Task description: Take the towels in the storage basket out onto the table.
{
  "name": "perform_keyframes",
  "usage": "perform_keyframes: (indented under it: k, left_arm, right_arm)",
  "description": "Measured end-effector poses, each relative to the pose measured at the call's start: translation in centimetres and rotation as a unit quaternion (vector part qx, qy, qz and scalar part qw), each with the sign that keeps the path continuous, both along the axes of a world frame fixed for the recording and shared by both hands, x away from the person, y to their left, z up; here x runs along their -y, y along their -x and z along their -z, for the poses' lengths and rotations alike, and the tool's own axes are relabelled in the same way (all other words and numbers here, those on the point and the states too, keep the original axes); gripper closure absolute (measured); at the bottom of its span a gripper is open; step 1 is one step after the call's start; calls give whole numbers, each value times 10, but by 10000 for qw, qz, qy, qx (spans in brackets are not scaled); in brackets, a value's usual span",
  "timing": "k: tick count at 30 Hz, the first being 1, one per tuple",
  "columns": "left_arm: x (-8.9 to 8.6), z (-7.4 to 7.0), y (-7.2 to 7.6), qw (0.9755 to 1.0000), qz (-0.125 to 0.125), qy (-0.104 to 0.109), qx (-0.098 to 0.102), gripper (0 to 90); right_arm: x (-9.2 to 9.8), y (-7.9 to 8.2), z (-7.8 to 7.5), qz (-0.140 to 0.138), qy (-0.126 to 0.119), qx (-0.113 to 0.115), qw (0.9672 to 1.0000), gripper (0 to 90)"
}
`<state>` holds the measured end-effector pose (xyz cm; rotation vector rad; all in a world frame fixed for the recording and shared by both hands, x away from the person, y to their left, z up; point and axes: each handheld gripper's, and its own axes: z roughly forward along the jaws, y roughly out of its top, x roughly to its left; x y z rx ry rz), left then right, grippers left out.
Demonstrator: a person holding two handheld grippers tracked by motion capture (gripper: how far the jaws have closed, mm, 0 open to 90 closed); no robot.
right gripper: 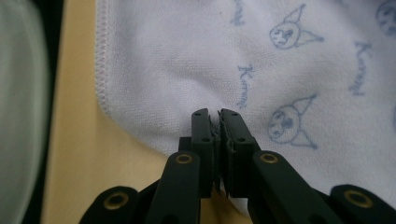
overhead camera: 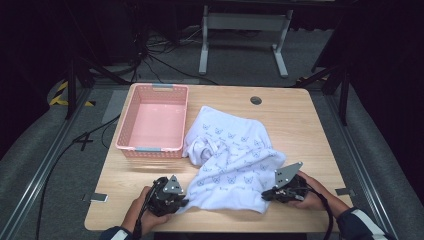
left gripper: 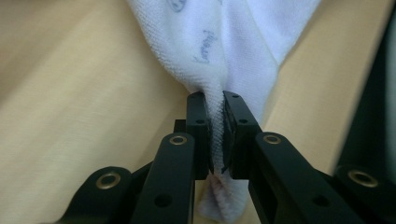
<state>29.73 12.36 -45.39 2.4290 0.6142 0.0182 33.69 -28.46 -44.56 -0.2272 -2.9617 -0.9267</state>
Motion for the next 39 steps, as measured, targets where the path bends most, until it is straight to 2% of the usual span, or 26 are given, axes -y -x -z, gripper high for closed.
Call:
perform_keyframes:
  k: [2,4,5,7,8,9,10,12,14,16,17,18,19,20,21,22,24,25,27,31,33,34,36,37,38,39]
  left_arm:
    - [2,-2,7,9997,118,114,-157,751]
    - [6,-5,13,9994,166,281,-89,714]
    - [9,-7,14,9994,142,301,-20,672]
    - [15,-13,11,9991,21,415,45,513]
    - [17,-16,6,9986,-105,519,81,479]
    - [21,-19,-1,9976,-313,587,191,443]
    - [24,-21,-8,9965,-481,623,266,397]
    - [31,-22,-20,9947,-683,685,362,357]
    - [41,-19,-34,9933,-819,712,397,349]
    - [54,-13,-47,9941,-812,598,396,345]
    - [59,-10,-51,9947,-834,474,357,345]
    - [64,-7,-56,9946,-846,463,389,345]
    - [68,-5,-59,9952,-792,435,386,347]
    - [68,-5,-59,9952,-792,435,386,363]
    - [73,-2,-61,9955,-787,348,394,363]
    - [73,-1,-63,9962,-723,329,350,414]
    - [75,3,-64,9975,-578,328,226,511]
    - [76,6,-64,9979,-539,293,226,564]
    - [75,6,-64,9982,-466,324,196,653]
    - [74,5,-60,9991,-306,241,188,777]
    - [74,3,-56,9995,-199,145,180,795]
    - [73,2,-53,9995,-170,129,229,811]
    - [69,2,-49,9996,-141,102,220,818]
    - [67,1,-47,9997,-160,65,200,820]
    - [64,0,-45,9996,-180,84,188,820]
    - [64,0,-45,9996,-180,84,188,822]
  right_arm:
    - [9,12,-3,-222,85,-151,9996,842]
    - [16,24,-8,-483,63,-213,9986,839]
    - [20,32,-13,-609,-67,-342,9975,839]
    - [25,42,-23,-806,-220,-464,9954,830]
    - [26,46,-27,-955,-222,-432,9942,808]
    - [27,49,-31,-994,-254,-424,9938,735]
    - [27,48,-35,-876,-315,-283,9953,655]
    - [27,39,-41,-542,-511,-126,9971,577]
    - [28,25,-45,-45,-544,118,9984,552]
    - [29,3,-51,564,-613,421,9956,512]
    - [30,-15,-53,1080,-684,536,9903,530]
    - [30,-30,-54,1391,-734,670,9853,531]
    - [31,-49,-54,1744,-837,774,9781,513]
    - [31,-49,-54,1744,-837,774,9781,513]
    - [31,-65,-53,2123,-808,857,9701,506]
    - [30,-86,-47,2459,-658,885,9630,490]
    - [31,-111,-37,2885,-616,845,9517,467]
    - [31,-122,-32,3036,-582,687,9485,447]
    - [28,-144,-18,3354,-355,700,9388,392]
    - [18,-165,-5,3496,-154,579,9350,386]
    - [14,-170,-2,3459,-130,532,9367,396]
    - [10,-176,0,3497,-86,487,9356,497]
    - [8,-178,0,3393,-160,425,9396,605]
    - [7,-178,-1,3401,-111,467,9392,708]
    - [7,-178,-2,3336,-121,531,9411,805]
    - [7,-178,-4,3322,-68,609,9412,846]
